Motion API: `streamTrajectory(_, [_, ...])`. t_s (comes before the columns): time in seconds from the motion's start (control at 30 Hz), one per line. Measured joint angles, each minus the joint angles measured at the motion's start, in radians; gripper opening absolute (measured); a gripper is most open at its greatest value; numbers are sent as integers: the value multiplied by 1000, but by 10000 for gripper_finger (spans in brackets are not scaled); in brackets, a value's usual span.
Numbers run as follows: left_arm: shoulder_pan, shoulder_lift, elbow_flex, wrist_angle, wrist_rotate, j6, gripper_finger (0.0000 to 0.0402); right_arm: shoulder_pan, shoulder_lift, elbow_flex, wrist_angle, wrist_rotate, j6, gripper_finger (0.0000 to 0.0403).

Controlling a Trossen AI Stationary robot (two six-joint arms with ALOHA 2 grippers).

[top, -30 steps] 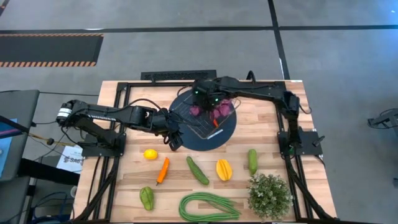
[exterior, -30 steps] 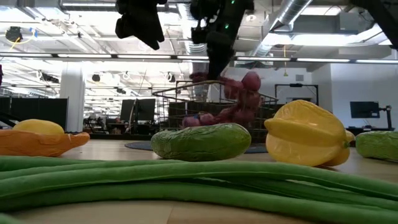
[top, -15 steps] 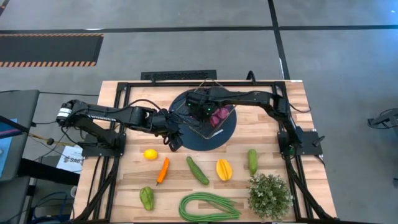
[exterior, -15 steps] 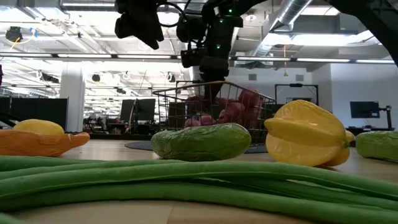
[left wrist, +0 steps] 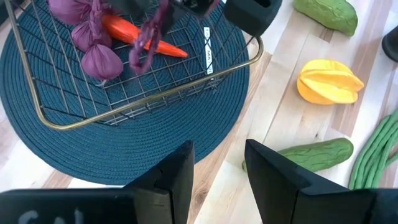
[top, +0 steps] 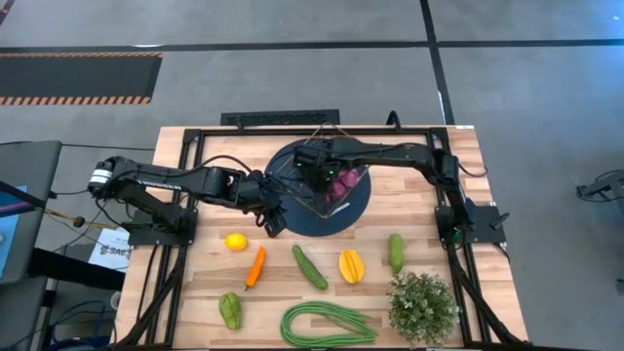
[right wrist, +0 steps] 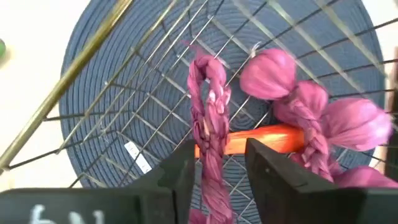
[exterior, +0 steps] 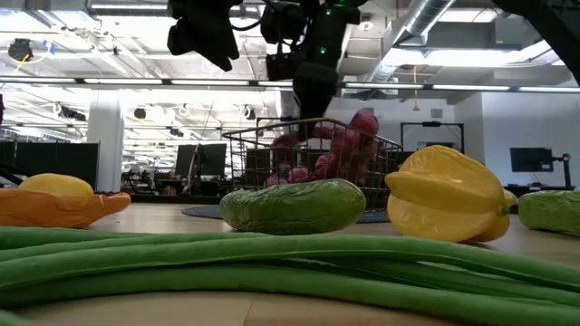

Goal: Build produce basket
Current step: Put the garlic into the wire basket, then put the right cucumber into the wire basket

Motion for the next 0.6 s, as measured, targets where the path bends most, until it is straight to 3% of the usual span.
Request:
streamTrajectory(0.27, [1, 0, 0, -1, 0, 1, 129, 4, -49, -2, -41, 0, 62, 200])
streamTrajectory(0.43, [1, 0, 0, -1, 0, 2, 129, 14, -139, 0, -53, 0, 113, 196])
streamTrajectory(0.6, [1, 0, 0, -1, 0, 15, 130, 22, -253, 1, -194, 1, 224, 186])
